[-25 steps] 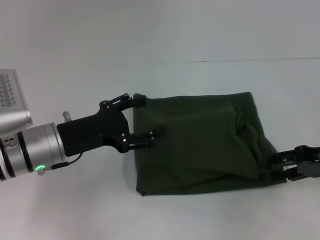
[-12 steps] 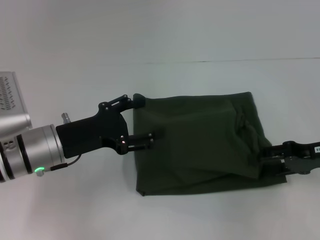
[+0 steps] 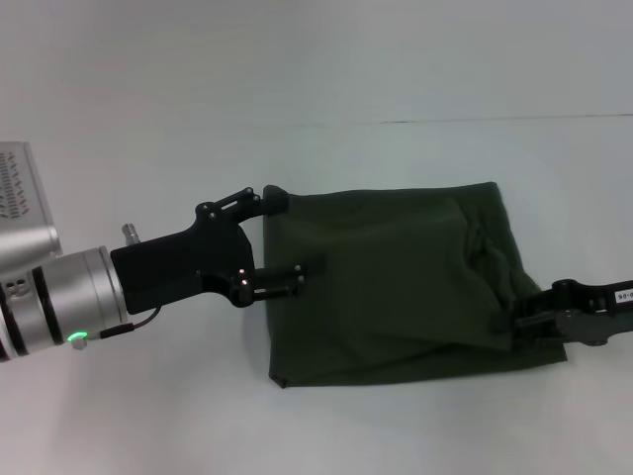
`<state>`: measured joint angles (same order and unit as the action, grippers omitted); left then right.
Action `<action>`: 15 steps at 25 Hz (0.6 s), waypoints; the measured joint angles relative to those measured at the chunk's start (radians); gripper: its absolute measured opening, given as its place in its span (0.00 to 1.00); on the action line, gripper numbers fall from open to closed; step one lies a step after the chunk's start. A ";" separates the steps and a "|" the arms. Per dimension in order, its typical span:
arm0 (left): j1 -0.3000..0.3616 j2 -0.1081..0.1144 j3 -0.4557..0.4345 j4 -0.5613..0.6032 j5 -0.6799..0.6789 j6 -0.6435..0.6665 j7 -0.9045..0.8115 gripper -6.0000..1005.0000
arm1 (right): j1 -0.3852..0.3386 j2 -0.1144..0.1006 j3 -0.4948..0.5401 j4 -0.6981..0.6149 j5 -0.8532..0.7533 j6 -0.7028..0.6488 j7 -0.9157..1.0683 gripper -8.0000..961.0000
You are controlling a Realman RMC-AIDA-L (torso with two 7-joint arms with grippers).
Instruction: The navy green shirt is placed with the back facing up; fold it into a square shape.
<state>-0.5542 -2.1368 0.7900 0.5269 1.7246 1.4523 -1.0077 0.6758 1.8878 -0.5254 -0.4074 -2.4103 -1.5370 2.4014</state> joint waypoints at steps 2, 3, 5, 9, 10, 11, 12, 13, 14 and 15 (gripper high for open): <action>0.000 0.000 0.000 0.001 0.000 0.002 0.000 0.88 | 0.000 -0.002 0.000 -0.003 0.001 0.000 0.001 0.40; 0.000 0.000 0.000 0.001 0.000 0.002 0.000 0.88 | 0.000 -0.003 0.000 -0.003 0.001 0.000 0.000 0.31; 0.000 -0.001 0.000 0.002 0.000 0.002 0.001 0.88 | 0.002 -0.004 -0.002 -0.004 0.002 0.000 -0.005 0.29; -0.001 -0.002 0.000 0.001 -0.001 0.002 0.010 0.88 | 0.007 -0.004 0.003 -0.005 0.004 0.000 -0.028 0.24; -0.001 -0.004 0.000 0.001 -0.001 0.002 0.012 0.88 | 0.007 -0.004 0.006 -0.005 0.006 0.003 -0.031 0.22; -0.001 -0.005 0.000 0.001 -0.001 0.001 0.013 0.88 | 0.007 -0.004 0.008 -0.005 0.008 0.006 -0.034 0.21; 0.000 -0.007 0.000 0.001 -0.001 0.001 0.013 0.88 | 0.007 -0.004 0.009 -0.005 0.011 0.007 -0.036 0.20; 0.000 -0.007 0.000 0.002 -0.001 0.000 0.014 0.88 | 0.006 -0.004 0.009 -0.005 0.013 0.008 -0.037 0.19; 0.000 -0.007 0.000 0.002 -0.001 -0.001 0.014 0.88 | 0.007 -0.004 0.009 -0.006 0.015 0.008 -0.039 0.18; 0.000 -0.007 0.000 0.002 -0.001 -0.002 0.014 0.88 | 0.007 -0.004 0.009 -0.007 0.017 0.006 -0.039 0.16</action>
<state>-0.5546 -2.1443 0.7900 0.5293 1.7240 1.4506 -0.9935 0.6826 1.8839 -0.5168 -0.4148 -2.3938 -1.5308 2.3620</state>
